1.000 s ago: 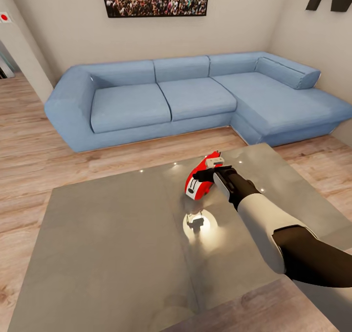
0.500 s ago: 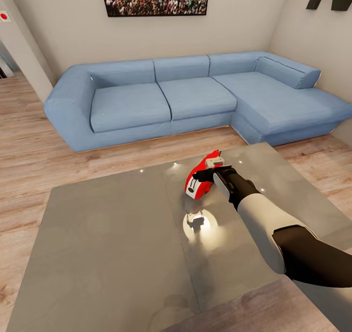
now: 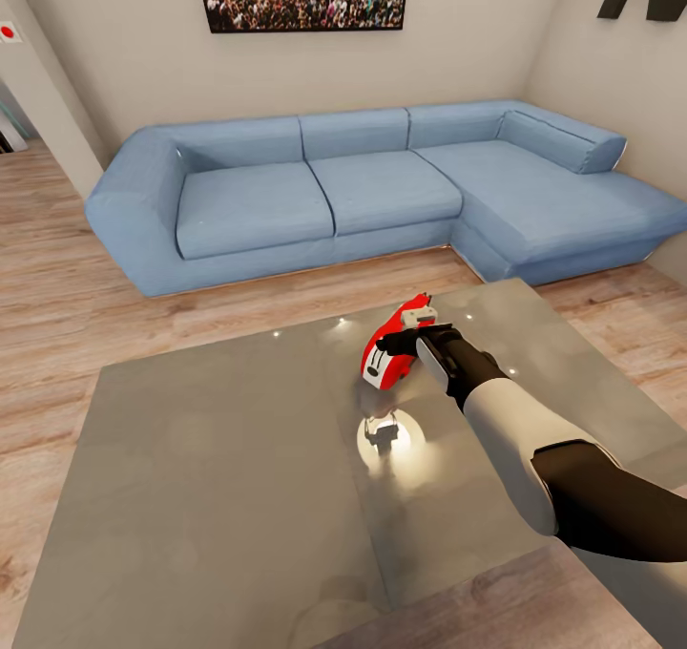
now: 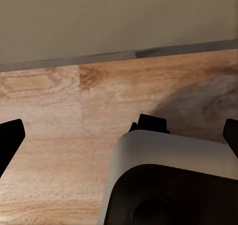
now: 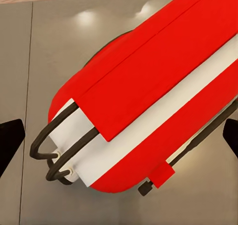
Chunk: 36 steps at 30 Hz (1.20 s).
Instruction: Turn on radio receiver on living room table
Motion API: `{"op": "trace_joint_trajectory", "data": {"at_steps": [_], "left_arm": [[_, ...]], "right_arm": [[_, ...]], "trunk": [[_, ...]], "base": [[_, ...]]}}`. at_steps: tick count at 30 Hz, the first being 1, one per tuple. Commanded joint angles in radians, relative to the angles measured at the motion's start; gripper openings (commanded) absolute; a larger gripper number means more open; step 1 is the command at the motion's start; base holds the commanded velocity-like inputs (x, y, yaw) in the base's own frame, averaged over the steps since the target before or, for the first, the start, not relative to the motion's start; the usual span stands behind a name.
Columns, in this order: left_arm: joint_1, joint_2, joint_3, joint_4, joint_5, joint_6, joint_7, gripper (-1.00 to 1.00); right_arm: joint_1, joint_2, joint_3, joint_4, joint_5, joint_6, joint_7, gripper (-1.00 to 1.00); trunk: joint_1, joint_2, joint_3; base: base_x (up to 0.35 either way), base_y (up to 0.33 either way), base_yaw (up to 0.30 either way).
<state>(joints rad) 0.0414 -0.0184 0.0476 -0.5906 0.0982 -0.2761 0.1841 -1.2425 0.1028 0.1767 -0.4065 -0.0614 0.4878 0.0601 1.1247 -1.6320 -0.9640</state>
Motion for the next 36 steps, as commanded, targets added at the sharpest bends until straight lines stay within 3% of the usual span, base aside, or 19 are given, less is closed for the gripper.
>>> {"op": "trace_joint_trajectory", "data": {"at_steps": [1,21,36], "left_arm": [[0.0,0.0,0.0,0.0,0.0,0.0,0.0,1.0],[0.0,0.0,0.0,0.001,-0.002,0.0,0.001,1.0],[0.0,0.0,0.0,0.0,-0.005,-0.003,0.007,1.0]], "right_arm": [[0.0,0.0,0.0,0.0,0.0,0.0,0.0,1.0],[0.0,0.0,0.001,0.0,0.0,0.0,0.0,1.0],[0.0,0.0,0.003,0.0,0.0,-0.008,-0.003,1.0]], "trunk": [[0.0,0.0,0.0],[0.0,0.0,-0.022],[0.0,0.0,-0.024]], "base": [[0.0,0.0,0.0],[0.0,0.0,0.0],[0.0,0.0,0.0]]}}
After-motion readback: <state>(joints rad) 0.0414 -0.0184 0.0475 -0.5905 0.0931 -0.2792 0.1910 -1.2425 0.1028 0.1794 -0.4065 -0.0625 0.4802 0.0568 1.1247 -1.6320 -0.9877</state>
